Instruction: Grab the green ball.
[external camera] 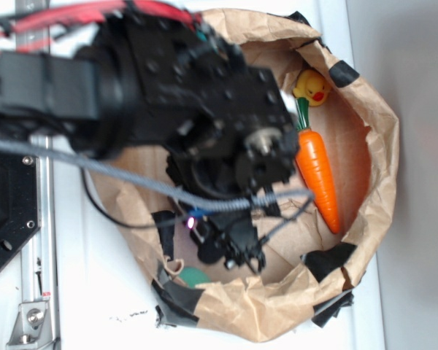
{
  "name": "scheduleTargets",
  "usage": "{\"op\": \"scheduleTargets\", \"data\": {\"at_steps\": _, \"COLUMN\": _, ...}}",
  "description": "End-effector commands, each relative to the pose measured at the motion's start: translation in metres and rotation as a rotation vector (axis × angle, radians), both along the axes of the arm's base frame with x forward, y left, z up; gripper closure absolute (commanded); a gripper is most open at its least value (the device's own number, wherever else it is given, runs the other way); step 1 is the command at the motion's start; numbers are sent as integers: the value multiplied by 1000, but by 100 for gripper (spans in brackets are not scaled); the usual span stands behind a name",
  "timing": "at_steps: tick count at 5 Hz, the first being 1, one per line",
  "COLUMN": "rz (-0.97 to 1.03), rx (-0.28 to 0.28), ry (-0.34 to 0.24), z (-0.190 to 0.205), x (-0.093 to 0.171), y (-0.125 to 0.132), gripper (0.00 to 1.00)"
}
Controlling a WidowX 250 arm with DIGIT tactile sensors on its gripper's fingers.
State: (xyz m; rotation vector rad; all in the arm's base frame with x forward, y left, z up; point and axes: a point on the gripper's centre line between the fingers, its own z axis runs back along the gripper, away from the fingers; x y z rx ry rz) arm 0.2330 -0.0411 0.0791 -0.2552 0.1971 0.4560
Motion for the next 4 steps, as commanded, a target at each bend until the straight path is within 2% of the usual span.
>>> {"op": "scheduleTargets", "data": {"at_steps": 1, "rz": 101, "rx": -32, "ry": -24, "z": 8, "x": -5, "y": 6, "gripper": 36}}
{"op": "scheduleTargets", "data": {"at_steps": 2, "rz": 161, "rx": -157, "ry": 71, "z": -7, "x": 0, "y": -15, "gripper": 0}}
{"op": "scheduleTargets", "data": {"at_steps": 3, "rz": 227, "rx": -202, "ry": 75, "z": -15, "x": 7, "y": -41, "gripper": 0}}
{"op": "scheduleTargets", "data": {"at_steps": 4, "rz": 239, "rx": -200, "ry": -36, "z": -16, "x": 20, "y": -45, "gripper": 0}}
